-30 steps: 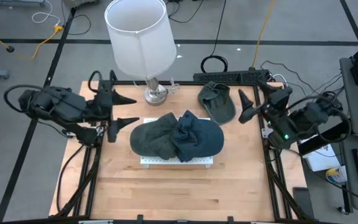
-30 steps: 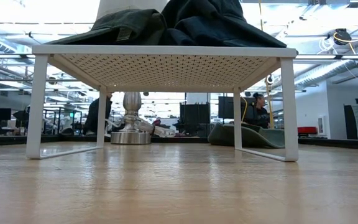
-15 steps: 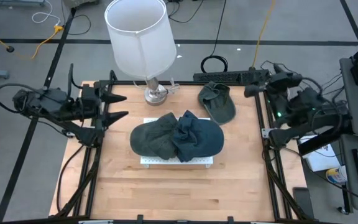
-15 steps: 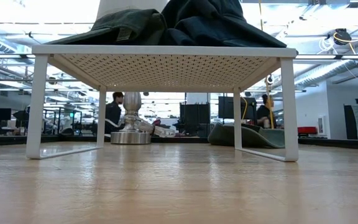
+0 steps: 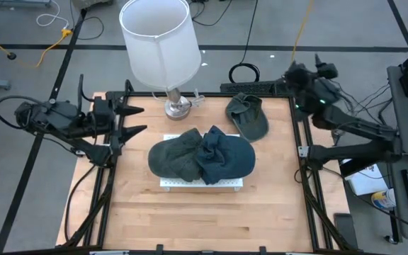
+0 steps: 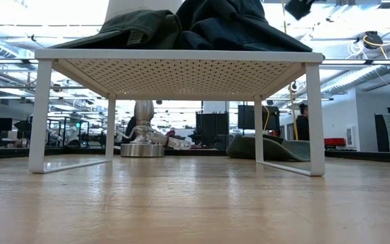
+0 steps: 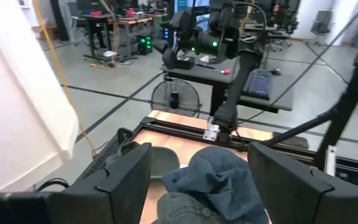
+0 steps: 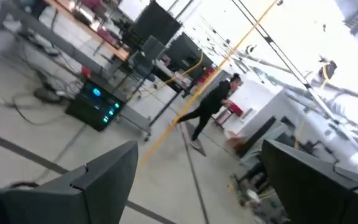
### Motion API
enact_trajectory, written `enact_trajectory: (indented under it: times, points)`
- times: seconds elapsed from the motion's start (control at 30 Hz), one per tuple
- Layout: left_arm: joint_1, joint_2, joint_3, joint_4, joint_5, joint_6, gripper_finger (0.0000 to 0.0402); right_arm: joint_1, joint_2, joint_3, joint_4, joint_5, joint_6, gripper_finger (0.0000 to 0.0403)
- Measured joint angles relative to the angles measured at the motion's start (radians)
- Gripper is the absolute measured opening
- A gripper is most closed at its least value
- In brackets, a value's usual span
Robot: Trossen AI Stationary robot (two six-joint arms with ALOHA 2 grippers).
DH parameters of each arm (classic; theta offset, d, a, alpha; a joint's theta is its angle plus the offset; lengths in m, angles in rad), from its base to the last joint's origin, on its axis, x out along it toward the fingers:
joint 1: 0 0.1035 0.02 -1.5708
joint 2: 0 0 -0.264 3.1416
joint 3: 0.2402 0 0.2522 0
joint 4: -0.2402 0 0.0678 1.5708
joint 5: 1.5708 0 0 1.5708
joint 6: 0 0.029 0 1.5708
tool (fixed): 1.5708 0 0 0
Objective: Pick & Place hat
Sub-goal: Stack the black cap on top of the other black cap on the shelf
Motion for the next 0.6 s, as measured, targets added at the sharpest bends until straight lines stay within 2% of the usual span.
enact_trajectory:
  times: [0.13,0.37,0.6]
  points:
    - [0.000,0.001,0.000,0.000,-0.013,-0.009,0.0255,-0.090,0.041,0.000,-0.176,-0.099,0.151,0.0338]
    - [0.000,0.001,0.000,0.000,0.008,-0.070,0.0250,-0.275,0.131,0.000,-0.655,-0.570,0.728,0.0338]
    - [0.000,0.001,0.000,0.000,0.009,-0.099,0.0264,-0.413,0.247,0.000,-0.839,-0.854,0.981,0.0338]
